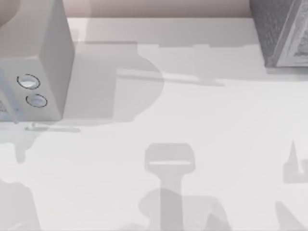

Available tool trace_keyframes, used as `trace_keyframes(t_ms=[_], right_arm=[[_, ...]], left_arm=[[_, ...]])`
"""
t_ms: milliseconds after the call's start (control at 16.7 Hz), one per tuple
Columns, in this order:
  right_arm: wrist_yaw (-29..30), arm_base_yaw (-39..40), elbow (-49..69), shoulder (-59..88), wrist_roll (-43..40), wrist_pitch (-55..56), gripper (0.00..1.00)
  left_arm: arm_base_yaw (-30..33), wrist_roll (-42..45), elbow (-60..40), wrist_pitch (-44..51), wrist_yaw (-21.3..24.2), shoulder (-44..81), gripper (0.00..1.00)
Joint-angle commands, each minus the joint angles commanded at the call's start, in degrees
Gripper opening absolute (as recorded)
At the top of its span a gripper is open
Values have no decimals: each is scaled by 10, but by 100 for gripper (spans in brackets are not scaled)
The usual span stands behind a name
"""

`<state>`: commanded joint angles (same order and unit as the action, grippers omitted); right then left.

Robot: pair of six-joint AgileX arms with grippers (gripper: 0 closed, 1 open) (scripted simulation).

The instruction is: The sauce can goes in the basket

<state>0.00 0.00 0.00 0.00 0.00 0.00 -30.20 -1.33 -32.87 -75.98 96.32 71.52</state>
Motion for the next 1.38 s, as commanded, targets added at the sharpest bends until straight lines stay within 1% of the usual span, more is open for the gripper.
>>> trace_keyframes(t_ms=[180,300,420,600,900,1200,1380], right_arm=[[0,0,0,0,0,0,100],[0,0,0,0,0,0,100],[0,0,0,0,0,0,100],[0,0,0,0,0,0,100],[0,0,0,0,0,0,100],[0,0,0,0,0,0,100],[0,0,0,0,0,0,100]], left_arm=[[-1,-1,-18,11,5,13,0],[-6,-5,-59,38,13,43,0],[-13,-11,-125,78,23,86,0],[-26,-23,-265,160,38,166,0],[-48,-49,-540,335,54,320,0],[-65,-74,-806,523,57,464,0],[-71,-87,-943,623,54,533,0]])
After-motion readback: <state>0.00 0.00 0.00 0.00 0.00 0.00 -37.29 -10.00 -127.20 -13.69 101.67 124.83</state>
